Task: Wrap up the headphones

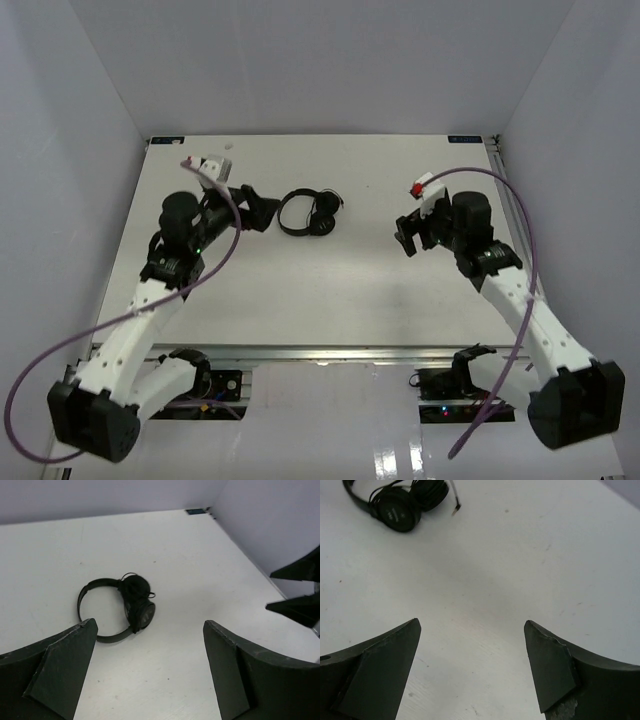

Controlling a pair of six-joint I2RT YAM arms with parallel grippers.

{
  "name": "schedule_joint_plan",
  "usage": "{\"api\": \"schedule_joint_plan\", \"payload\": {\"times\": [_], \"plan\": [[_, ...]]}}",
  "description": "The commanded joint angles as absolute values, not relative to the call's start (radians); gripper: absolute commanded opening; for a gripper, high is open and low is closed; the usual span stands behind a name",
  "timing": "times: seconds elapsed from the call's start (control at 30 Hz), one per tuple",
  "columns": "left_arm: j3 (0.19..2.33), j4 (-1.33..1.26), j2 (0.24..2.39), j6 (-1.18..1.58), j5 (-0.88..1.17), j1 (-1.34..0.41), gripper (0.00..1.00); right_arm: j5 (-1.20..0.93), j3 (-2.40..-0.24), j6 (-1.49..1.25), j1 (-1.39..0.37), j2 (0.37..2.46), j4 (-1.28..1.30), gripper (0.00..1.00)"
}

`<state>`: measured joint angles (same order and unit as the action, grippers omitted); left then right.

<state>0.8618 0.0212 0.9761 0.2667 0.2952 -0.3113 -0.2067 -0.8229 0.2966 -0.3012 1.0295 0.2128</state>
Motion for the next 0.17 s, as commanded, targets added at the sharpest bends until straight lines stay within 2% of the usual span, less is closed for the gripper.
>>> {"api": "schedule_joint_plan", "payload": {"times": [0.0,0.13], "plan": [[0.696,-0.063,0.842,0.287,0.387,-0.302,0.98,0.058,-0.785,0.202,-0.293,0.846,0.135,0.9],[0.648,-0.012,0.765,0.272,0.358,-0.302,0.98,0.119,-0.806,0.173,-0.282,0.81,0.182,0.9]]}}
